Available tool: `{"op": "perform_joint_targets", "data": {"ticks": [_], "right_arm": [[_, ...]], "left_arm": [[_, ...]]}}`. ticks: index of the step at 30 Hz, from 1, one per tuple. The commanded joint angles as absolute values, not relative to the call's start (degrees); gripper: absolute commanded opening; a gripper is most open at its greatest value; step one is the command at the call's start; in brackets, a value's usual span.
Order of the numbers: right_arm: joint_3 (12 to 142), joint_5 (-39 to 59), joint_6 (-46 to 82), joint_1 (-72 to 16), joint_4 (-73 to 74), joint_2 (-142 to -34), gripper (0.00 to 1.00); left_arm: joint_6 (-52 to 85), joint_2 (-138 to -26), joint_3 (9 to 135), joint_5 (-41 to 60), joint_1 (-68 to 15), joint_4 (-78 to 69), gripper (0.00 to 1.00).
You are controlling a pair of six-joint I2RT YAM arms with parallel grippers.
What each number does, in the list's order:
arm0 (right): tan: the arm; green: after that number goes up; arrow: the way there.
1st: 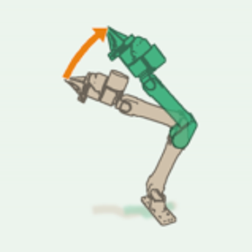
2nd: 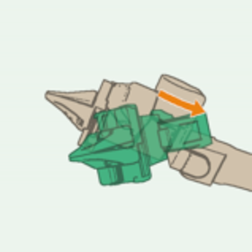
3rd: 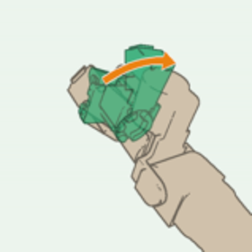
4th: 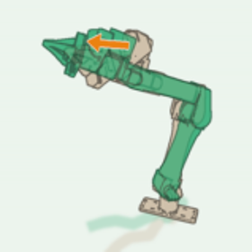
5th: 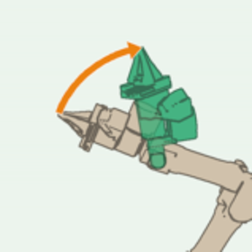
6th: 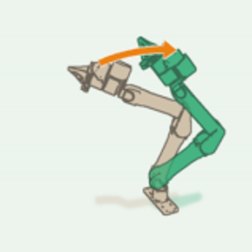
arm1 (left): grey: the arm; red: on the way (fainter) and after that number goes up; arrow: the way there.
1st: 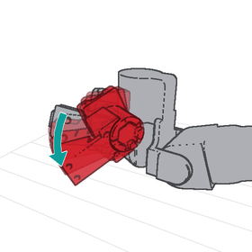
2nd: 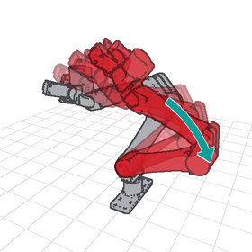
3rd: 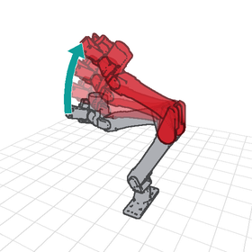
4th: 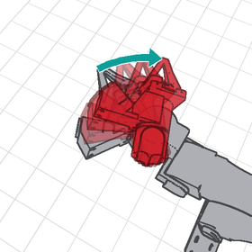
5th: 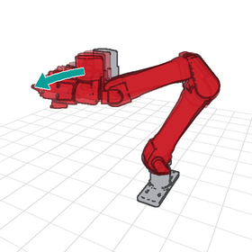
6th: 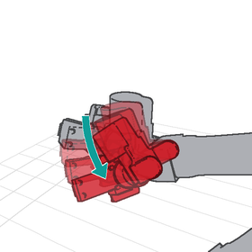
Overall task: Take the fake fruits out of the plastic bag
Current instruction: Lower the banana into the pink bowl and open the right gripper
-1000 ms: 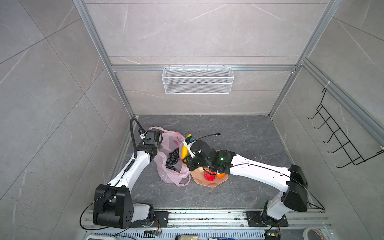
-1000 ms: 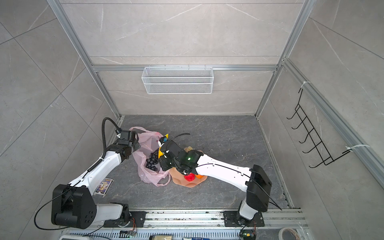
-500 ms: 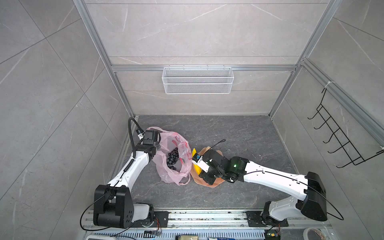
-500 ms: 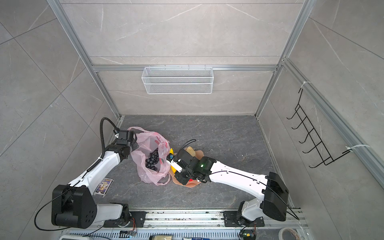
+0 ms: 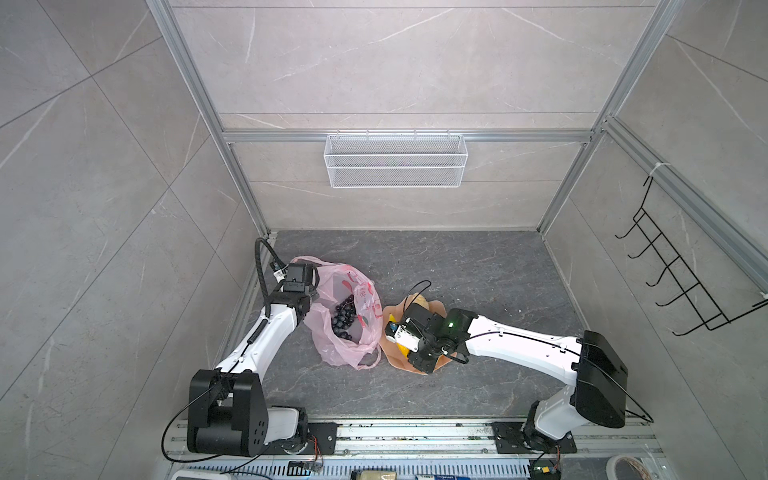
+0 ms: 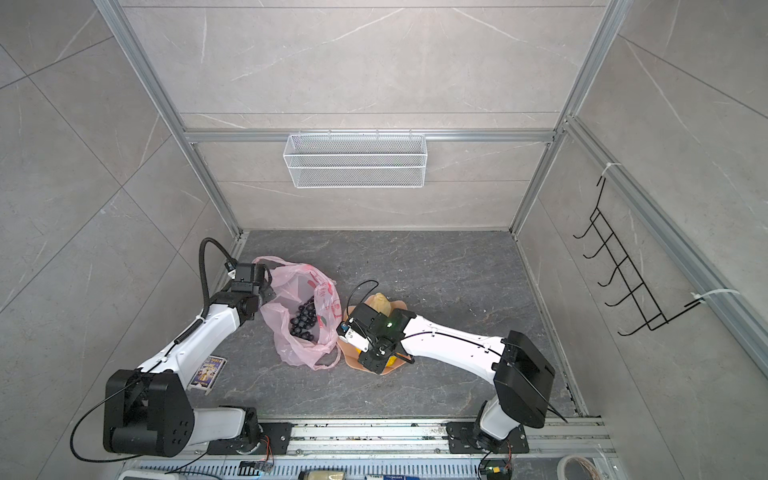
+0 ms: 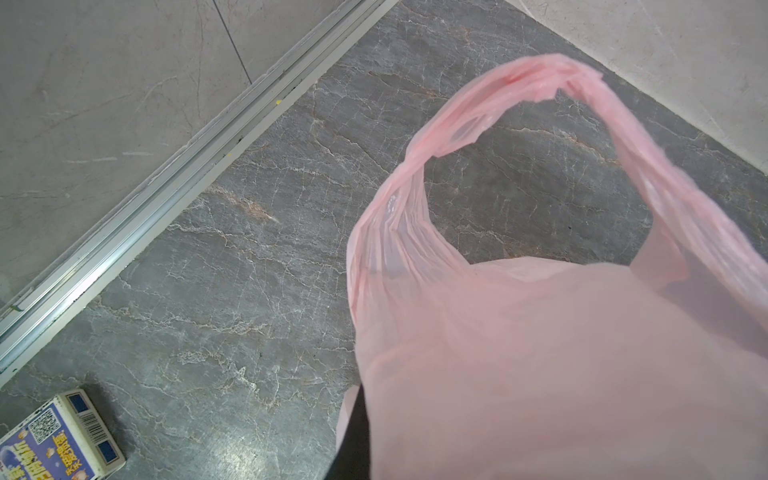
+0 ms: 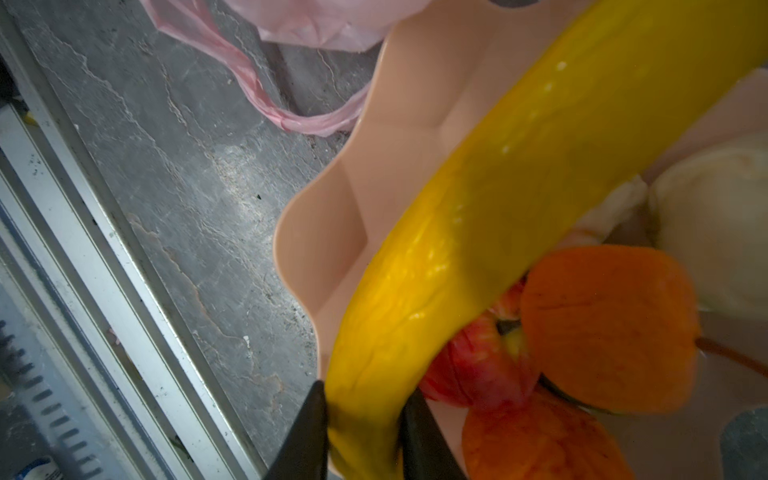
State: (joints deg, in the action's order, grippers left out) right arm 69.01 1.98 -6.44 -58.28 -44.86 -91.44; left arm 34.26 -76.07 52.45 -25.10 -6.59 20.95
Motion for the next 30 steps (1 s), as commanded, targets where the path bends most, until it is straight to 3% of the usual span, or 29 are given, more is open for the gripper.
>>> {"op": "perform_joint_targets", "data": {"ticks": [1,17,23,30], "right_arm": [[72.3,2.3,-9.0,-58.1,-47.2,-93.2,0.25],[73.1,2.5,-9.8,-58.1,-48.8,-96.8,0.34],[73.0,2.5,-9.7,-58.2,-48.4,-96.5,0.45],[73.1,2.7,-9.3,-58.2,-48.4,-95.1,0.45]], "left_arm": [[33.1,-74.6,52.5,-25.4,-6.2,19.4,0.0],[33.1,-74.7,52.4,-25.7,-6.0,19.4,0.0],[33.1,-74.7,52.2,-25.7,-6.0,19.4,0.0],[33.3,-74.3,52.0,-25.3,-5.9,19.2,0.0]]}}
